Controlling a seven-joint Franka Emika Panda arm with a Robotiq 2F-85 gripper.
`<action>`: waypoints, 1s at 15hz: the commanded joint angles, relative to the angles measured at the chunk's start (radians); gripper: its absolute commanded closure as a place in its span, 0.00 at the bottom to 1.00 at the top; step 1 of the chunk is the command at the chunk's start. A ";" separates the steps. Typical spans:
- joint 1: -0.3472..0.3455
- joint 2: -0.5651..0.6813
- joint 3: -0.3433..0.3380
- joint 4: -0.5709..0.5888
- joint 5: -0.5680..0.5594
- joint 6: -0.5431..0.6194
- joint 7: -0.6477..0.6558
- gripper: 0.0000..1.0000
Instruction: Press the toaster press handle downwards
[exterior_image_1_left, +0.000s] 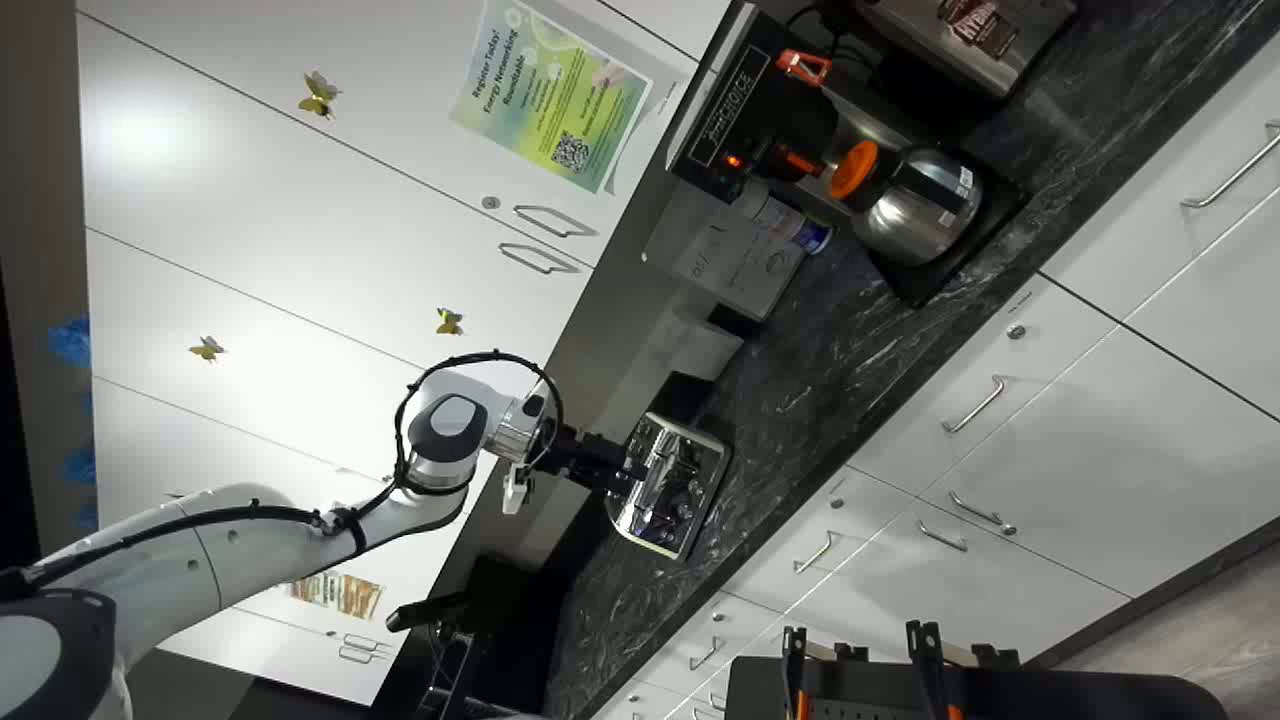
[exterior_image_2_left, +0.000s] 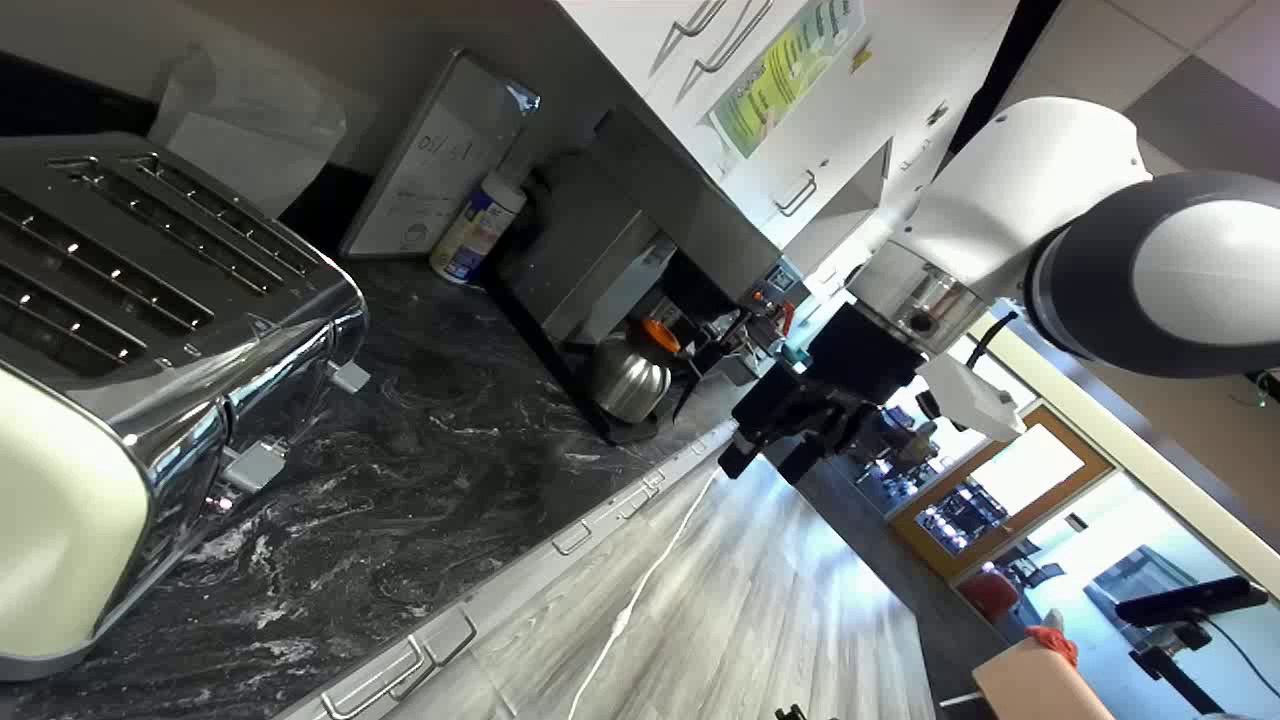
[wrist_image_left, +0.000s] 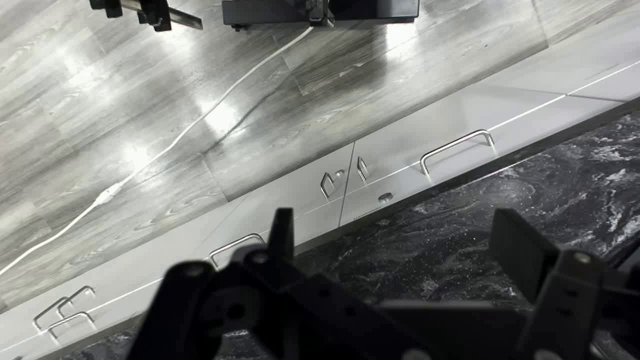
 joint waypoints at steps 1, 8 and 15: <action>0.022 0.003 -0.022 0.001 -0.009 -0.001 0.007 0.00; 0.040 0.025 -0.025 0.020 -0.019 0.053 -0.065 0.00; 0.136 0.169 -0.022 0.146 -0.002 0.219 -0.348 0.00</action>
